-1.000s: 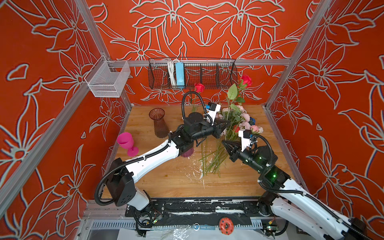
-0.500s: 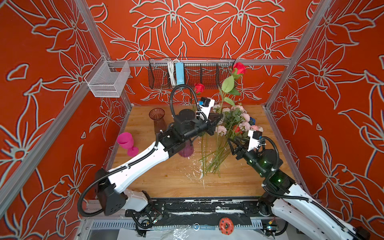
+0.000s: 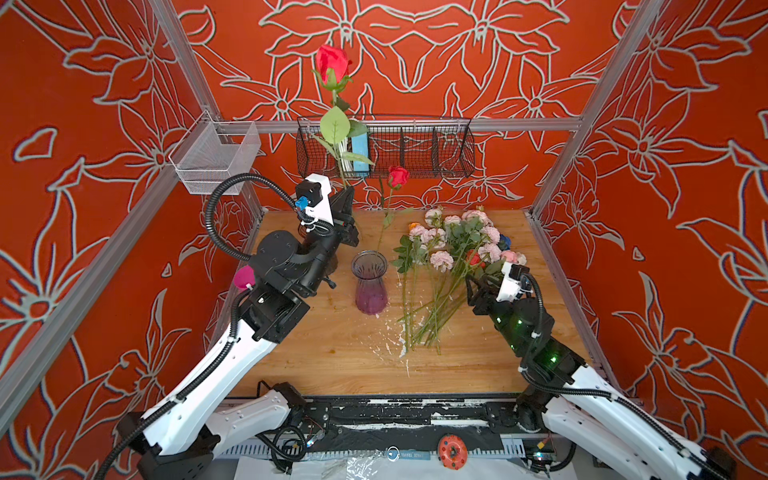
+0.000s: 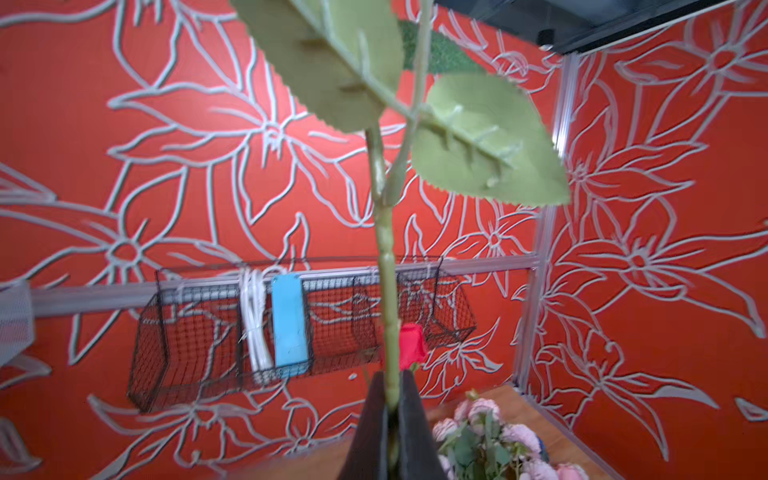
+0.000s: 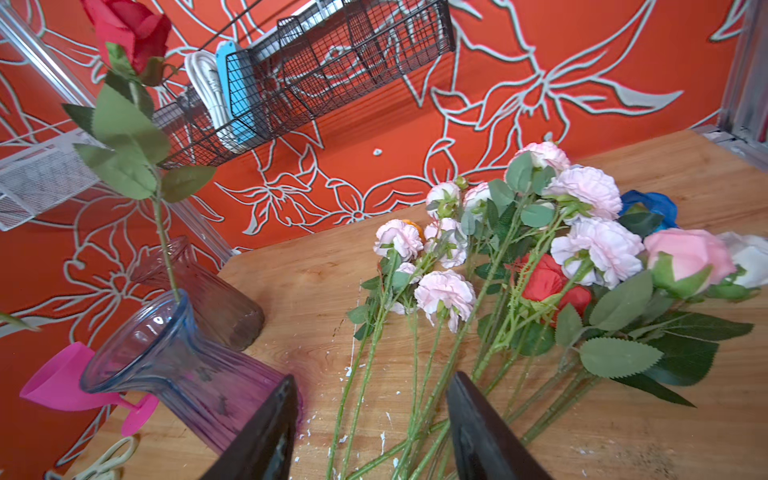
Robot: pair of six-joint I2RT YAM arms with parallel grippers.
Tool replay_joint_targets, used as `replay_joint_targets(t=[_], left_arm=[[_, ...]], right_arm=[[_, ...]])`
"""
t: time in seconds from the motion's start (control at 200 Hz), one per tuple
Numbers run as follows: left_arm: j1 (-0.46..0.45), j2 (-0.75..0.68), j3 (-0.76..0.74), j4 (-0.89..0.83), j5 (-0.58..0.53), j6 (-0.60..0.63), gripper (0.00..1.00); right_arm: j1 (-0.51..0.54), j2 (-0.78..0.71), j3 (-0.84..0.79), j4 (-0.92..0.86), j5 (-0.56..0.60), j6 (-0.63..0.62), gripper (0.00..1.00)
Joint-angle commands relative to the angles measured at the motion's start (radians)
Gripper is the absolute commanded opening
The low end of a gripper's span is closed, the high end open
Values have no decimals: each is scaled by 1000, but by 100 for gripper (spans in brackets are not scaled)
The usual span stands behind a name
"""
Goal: Arrange the flowers into the vase
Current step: 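Raise the red rose over the purple vase with left gripper while right withdraws, then lower the red rose into the purple vase and open the left gripper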
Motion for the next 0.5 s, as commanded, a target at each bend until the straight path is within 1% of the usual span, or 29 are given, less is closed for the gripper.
replay_joint_targets(t=[0.0,0.2,0.375,0.495], left_arm=[[51,32,-24,19,20,-69,0],[70,71,-54,42,56,-63,0],[70,97,-148,104,66,-43,0],[70,118,-192,99,72,-65,0]], right_arm=[[2,-1,-4,-11,33,23,59],[3,1,-2,-9,21,13,59],[2,9,-4,-5,19,11,59],[2,29,-1,0,4,8,59]])
